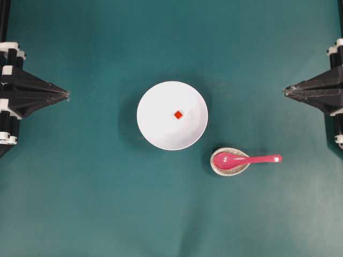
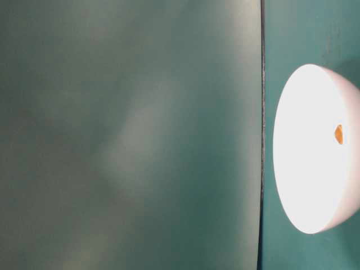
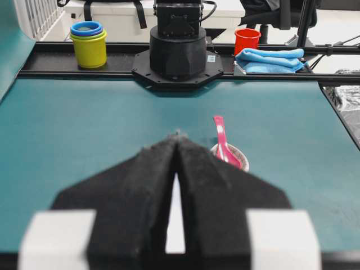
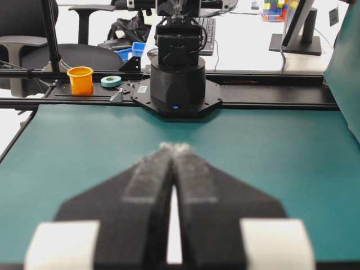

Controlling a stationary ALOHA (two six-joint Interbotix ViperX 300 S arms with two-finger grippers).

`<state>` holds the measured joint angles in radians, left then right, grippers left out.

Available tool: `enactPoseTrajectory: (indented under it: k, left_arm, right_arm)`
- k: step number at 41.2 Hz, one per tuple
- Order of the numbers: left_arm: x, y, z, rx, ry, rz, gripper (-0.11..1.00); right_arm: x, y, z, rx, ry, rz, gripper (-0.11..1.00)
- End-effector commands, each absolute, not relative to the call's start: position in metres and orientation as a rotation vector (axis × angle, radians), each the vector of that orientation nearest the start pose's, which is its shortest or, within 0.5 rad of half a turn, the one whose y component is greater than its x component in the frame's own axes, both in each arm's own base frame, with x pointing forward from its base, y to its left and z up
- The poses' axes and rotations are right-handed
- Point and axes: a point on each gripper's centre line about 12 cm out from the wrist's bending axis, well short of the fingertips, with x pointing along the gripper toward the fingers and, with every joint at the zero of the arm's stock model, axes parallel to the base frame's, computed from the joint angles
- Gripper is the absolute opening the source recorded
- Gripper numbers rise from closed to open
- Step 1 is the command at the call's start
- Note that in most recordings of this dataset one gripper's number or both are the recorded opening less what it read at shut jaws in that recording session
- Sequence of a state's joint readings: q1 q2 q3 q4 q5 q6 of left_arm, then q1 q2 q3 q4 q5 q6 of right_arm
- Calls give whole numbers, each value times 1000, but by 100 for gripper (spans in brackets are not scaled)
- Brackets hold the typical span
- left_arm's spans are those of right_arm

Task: Grip the spoon and scoop the red block from the bowl with right arm.
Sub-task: 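Move the right gripper toward the pink spoon handle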

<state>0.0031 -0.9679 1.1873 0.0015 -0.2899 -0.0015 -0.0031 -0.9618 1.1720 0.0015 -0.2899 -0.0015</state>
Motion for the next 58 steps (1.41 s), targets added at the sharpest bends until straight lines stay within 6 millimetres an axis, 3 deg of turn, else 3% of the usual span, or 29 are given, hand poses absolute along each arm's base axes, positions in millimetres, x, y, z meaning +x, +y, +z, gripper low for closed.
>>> enactPoseTrajectory:
  k: [1, 11, 27, 35, 38, 58]
  left_arm:
    - [200, -2, 300, 9, -71, -11, 0]
    - [200, -2, 307, -1, -60, -12, 0]
    - [199, -2, 309, 3, -41, -11, 0]
    - [195, -2, 313, 9, -61, -11, 0]
    - [194, -2, 313, 7, -63, -11, 0]
    - [195, -2, 312, -2, -57, -12, 0]
  right_arm:
    - [202, 1, 302, 8, -97, 5, 0]
    - [205, 1, 288, 32, 35, 4, 0]
    - [204, 10, 226, 151, 202, 24, 2]
    - [202, 19, 201, 190, 269, 49, 37]
    - [202, 23, 193, 197, 282, 60, 42]
    - [192, 58, 131, 292, 296, 65, 39]
